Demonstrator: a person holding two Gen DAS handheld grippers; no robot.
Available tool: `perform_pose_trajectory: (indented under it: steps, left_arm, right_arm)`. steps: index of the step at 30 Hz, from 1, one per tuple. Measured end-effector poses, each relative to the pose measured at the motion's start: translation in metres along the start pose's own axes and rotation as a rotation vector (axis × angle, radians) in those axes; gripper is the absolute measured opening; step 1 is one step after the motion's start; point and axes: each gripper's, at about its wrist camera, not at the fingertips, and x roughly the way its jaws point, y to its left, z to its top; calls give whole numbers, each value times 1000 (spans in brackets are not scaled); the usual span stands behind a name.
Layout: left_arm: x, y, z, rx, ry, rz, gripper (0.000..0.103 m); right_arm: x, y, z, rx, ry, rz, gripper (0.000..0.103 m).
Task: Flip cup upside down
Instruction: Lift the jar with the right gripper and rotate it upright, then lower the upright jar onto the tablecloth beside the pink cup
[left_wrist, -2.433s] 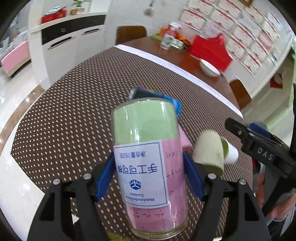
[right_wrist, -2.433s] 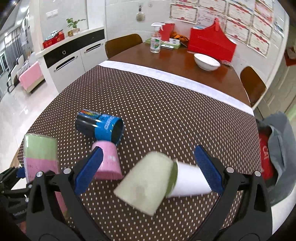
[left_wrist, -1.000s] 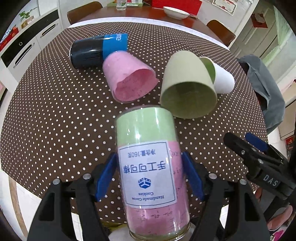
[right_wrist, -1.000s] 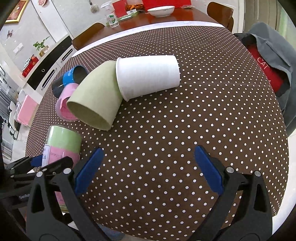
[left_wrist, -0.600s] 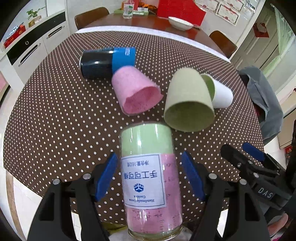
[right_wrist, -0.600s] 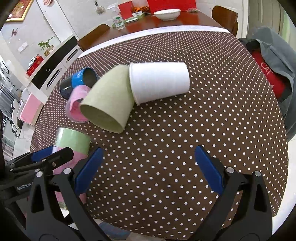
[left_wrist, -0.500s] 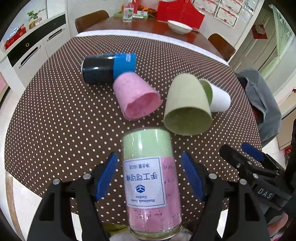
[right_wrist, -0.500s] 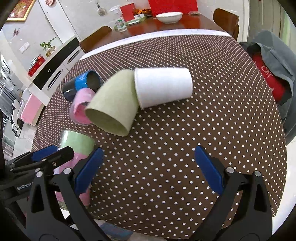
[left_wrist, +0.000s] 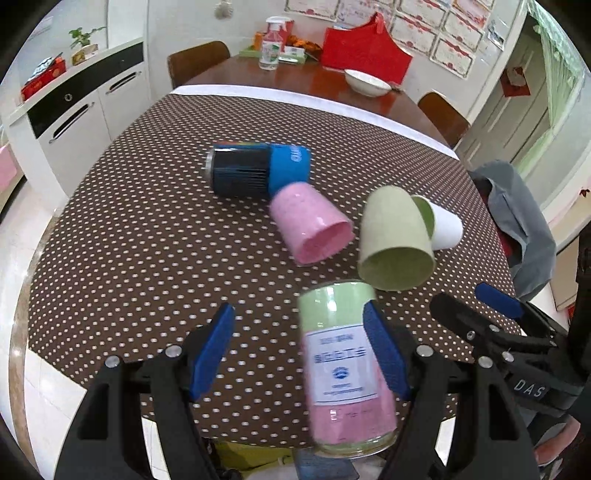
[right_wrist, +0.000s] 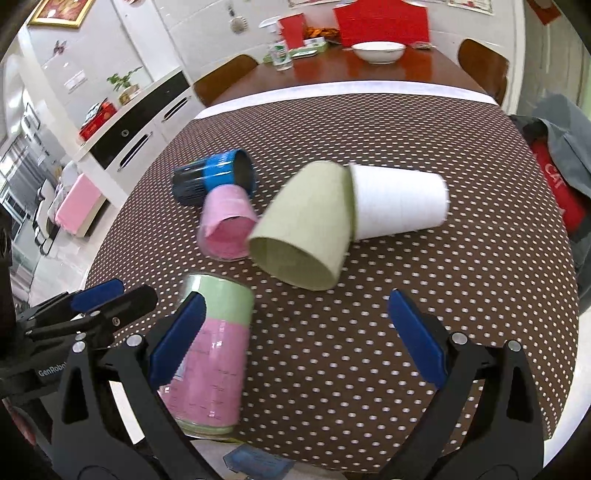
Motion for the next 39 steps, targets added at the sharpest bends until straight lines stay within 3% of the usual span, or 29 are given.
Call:
perform_pose_trajectory:
  steps: [6, 16, 28, 29, 32, 39]
  left_arm:
    - [-4, 31, -6, -48, -7, 17, 71]
    - [16, 73, -21, -103, 51, 64, 71]
    - [38, 97, -29, -158, 113, 64, 71]
    - [40, 97, -28, -156, 118, 59, 71]
    - [44, 94, -26, -140, 123, 52, 71]
    - [47, 83, -17, -131, 117, 46, 71]
  right_arm:
    - [24, 25, 3, -23, 70, 35, 97]
    - [70, 62, 0, -80, 194, 35, 97]
    - [113, 74, 3, -87, 307, -6, 96]
    - [116, 73, 4, -83, 317, -7, 95]
    - [125, 83, 10, -117, 341, 8, 76]
    - [121, 78, 18, -118, 329, 28, 74]
